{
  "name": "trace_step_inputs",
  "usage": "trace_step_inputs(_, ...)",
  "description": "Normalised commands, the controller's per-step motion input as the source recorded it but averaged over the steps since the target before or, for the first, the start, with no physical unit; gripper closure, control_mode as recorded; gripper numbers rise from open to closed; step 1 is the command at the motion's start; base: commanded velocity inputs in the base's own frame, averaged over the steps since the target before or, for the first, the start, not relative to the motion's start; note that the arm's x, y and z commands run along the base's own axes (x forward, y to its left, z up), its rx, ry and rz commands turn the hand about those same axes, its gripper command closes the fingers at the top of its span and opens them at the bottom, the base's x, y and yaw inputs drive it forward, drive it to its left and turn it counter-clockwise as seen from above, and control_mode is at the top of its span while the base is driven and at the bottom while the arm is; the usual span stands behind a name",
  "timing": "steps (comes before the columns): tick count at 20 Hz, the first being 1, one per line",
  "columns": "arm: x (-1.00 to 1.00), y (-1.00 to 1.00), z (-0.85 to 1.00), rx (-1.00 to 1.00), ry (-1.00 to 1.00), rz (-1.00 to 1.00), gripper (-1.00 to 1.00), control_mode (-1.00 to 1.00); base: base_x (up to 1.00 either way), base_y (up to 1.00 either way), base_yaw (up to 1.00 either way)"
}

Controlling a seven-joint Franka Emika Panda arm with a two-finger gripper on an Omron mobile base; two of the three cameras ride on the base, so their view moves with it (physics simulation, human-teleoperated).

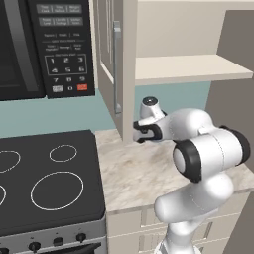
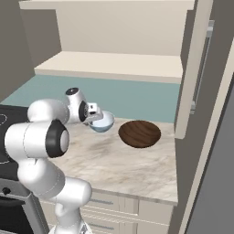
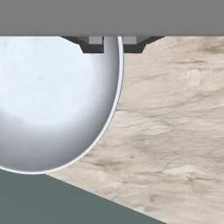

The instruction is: Pick up the bowls on the counter and stack them on top of one another in the open cabinet. Place the smaller bowl on top of the larger bowl.

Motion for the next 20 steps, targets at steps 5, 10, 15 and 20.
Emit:
trace_step_inputs(5,-0.10,-0.27,0.09,0.00,0.00,0.00,1.00,-1.00,0.00,0.00,0.00)
trace_step_inputs(10,-0.09,-0.30,0.10,0.00,0.00,0.00,1.00,-1.00,0.00,0.00,0.00)
trace_step_inputs(15,-0.06,-0.33,0.05,0.00,0.00,0.00,1.00,-1.00,0.00,0.00,0.00)
trace_step_inputs(20,-0.03,-0.38,0.02,0.00,-0.02,0.00,1.00,-1.00,0.00,0.00,0.00)
